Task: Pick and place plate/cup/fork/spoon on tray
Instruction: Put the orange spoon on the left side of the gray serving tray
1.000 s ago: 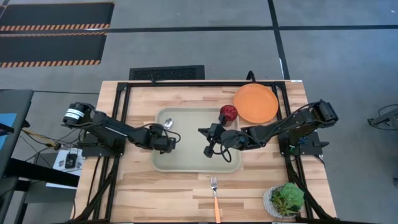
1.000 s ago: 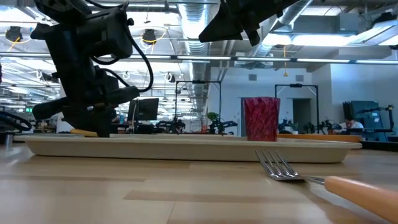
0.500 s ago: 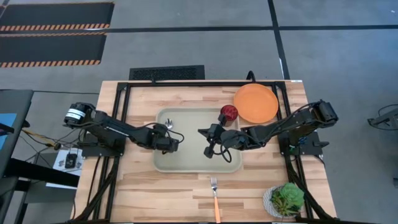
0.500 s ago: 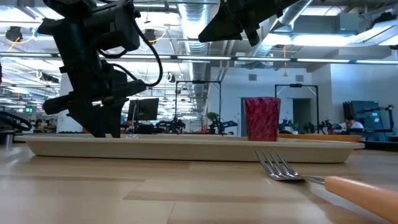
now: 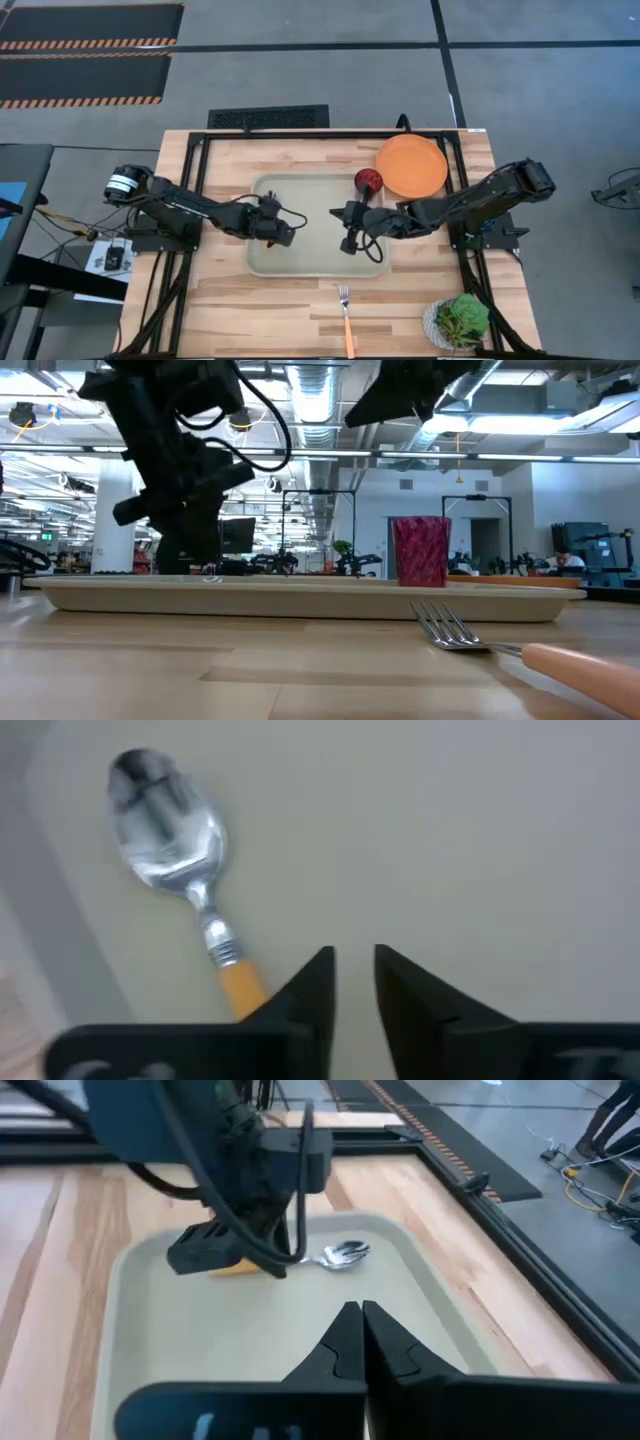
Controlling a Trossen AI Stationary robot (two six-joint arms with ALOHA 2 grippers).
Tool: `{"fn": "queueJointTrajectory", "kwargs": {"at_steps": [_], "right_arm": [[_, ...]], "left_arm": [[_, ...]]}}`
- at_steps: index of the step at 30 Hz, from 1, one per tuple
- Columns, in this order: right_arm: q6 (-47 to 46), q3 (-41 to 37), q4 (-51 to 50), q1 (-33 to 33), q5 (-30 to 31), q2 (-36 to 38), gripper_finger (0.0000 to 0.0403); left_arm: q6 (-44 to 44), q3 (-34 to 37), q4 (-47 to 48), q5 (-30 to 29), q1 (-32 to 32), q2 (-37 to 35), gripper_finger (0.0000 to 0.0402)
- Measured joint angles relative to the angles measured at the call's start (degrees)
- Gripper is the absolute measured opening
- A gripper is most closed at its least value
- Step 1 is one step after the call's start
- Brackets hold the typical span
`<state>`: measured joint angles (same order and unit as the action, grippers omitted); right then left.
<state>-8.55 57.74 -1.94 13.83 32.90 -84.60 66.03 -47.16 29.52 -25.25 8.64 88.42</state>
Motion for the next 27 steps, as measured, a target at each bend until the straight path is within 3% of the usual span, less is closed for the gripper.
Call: {"fn": "queueJointTrajectory", "kwargs": {"at_steps": [5, 10, 27], "right_arm": [[-0.8, -4.7, 5.8, 0.2, -0.1, 0.0, 0.0004], [-1.4, -8.2, 11.2, 0.2, -0.6, 0.0, 0.0004], [-1.4, -8.5, 11.4, 0.1, -1.6, 1.1, 0.0007]], "left_arm": [[-0.1, 0.5, 0.8, 1.4, -1.7, 1.7, 0.0005], [0.6, 0.5, 0.6, 2.3, -2.0, 3.8, 0.0012], [1.7, 0.5, 4.6, 0.7, -4.5, 4.4, 0.0009]]}}
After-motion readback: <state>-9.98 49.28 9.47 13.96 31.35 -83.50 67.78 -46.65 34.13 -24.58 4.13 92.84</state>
